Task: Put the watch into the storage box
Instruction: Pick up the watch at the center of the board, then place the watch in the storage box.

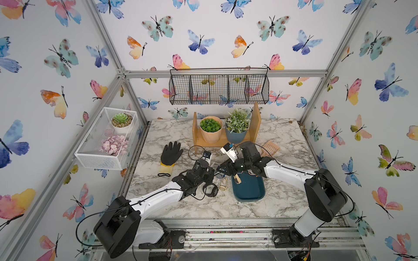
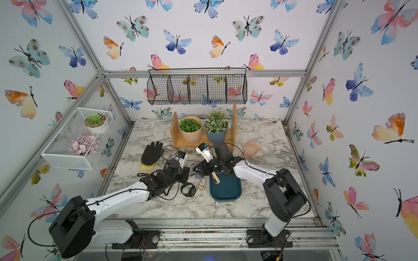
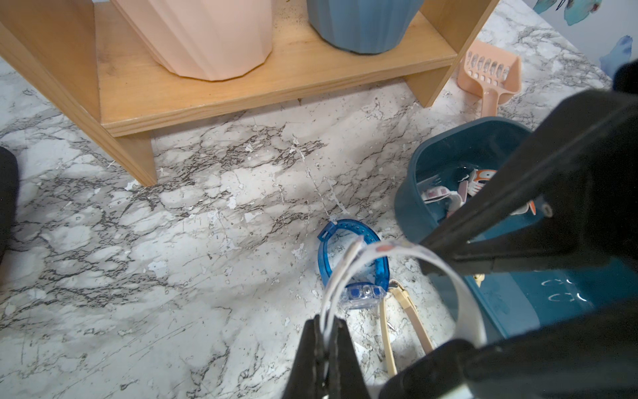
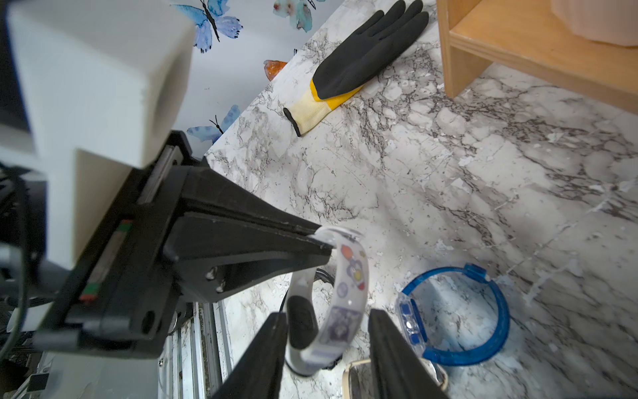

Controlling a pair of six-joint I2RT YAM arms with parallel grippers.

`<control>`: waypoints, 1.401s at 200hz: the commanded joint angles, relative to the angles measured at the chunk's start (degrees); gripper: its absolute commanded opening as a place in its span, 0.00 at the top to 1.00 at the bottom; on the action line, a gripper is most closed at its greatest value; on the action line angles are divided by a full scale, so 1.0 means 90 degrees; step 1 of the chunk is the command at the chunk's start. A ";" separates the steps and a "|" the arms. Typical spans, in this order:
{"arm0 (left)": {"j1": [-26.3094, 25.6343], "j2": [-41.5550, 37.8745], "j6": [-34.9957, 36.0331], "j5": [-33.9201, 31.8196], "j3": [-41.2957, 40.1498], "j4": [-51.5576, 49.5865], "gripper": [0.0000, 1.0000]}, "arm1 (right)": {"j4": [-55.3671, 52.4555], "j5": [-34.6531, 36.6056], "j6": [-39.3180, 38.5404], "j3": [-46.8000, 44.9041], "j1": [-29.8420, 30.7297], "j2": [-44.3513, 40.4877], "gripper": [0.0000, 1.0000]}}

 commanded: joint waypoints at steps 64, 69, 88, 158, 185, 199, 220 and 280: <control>-0.0026 -0.0041 0.0140 0.0169 0.0057 0.0232 0.88 | 0.0198 -0.0080 0.0133 0.0156 0.0073 -0.0019 0.80; -0.0028 -0.0036 0.0137 0.0169 0.0059 0.0237 0.85 | 0.0198 -0.0067 0.0132 0.0151 0.0072 -0.0030 0.80; -0.0035 -0.0002 0.0130 0.0168 0.0078 0.0250 0.75 | 0.0170 -0.0003 0.0157 0.0136 0.0068 -0.0081 0.84; -0.0028 -0.0081 0.0006 0.0104 0.0164 0.0276 0.38 | -0.1005 0.1251 -0.0568 0.0273 0.0044 -0.0680 0.86; -0.0026 -0.0132 -0.0048 0.0033 0.0123 0.0368 0.38 | -0.1472 0.1681 -0.0630 -0.0040 -0.0013 -0.1044 0.86; -0.0019 -0.0106 -0.0048 0.0031 0.0108 0.0368 0.38 | -0.1491 0.1962 -0.0476 -0.0349 -0.0052 -0.1341 0.86; -0.0026 -0.0036 -0.0047 0.0065 0.0079 0.0405 0.38 | -0.1416 0.2378 -0.0248 -0.0816 -0.0148 -0.1834 0.85; -0.0008 -0.0049 -0.0146 -0.0260 -0.0074 0.0506 0.37 | -0.0779 0.2363 0.0397 -0.1888 -0.1027 -0.2416 0.83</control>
